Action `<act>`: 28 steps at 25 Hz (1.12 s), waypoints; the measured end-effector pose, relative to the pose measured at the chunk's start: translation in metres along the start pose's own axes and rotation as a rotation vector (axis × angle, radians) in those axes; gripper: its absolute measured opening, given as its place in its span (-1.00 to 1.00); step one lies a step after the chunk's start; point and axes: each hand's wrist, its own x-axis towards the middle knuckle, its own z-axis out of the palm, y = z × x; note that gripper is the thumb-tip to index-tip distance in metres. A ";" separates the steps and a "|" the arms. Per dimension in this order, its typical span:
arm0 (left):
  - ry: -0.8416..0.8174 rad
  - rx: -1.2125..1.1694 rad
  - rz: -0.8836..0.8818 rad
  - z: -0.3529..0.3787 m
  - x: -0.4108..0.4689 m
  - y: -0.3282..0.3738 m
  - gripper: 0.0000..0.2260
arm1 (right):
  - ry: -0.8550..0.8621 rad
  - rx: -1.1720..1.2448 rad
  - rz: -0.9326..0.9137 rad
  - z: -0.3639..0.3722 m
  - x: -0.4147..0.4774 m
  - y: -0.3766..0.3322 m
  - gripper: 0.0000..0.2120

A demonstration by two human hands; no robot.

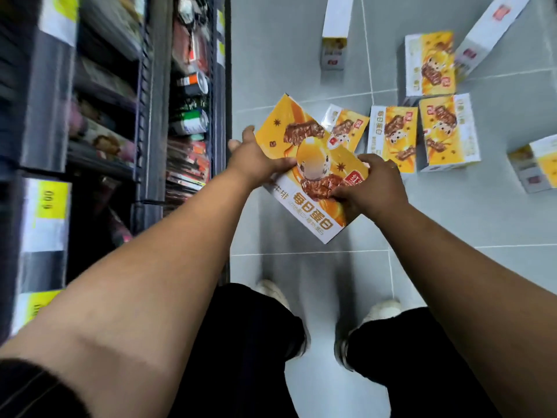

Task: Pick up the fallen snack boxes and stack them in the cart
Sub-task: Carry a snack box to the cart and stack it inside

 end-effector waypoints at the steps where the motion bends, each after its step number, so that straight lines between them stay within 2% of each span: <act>1: 0.014 -0.022 0.007 -0.018 -0.023 0.022 0.06 | 0.020 0.019 -0.016 -0.031 -0.019 -0.018 -0.18; 3: 0.022 -0.049 0.028 -0.057 -0.076 0.075 -0.10 | 0.066 0.063 -0.034 -0.094 -0.060 -0.050 -0.23; 6: 0.061 -0.057 0.083 -0.103 -0.158 0.155 -0.23 | 0.150 0.127 -0.045 -0.191 -0.122 -0.090 -0.29; 12: 0.072 -0.097 0.221 -0.138 -0.265 0.262 -0.23 | 0.282 0.120 -0.090 -0.334 -0.213 -0.118 -0.33; 18: 0.021 -0.071 0.409 -0.126 -0.325 0.325 -0.27 | 0.480 0.146 -0.054 -0.393 -0.283 -0.094 -0.29; 28: -0.257 0.087 0.771 -0.073 -0.456 0.370 -0.24 | 0.824 0.196 0.213 -0.430 -0.449 -0.023 -0.28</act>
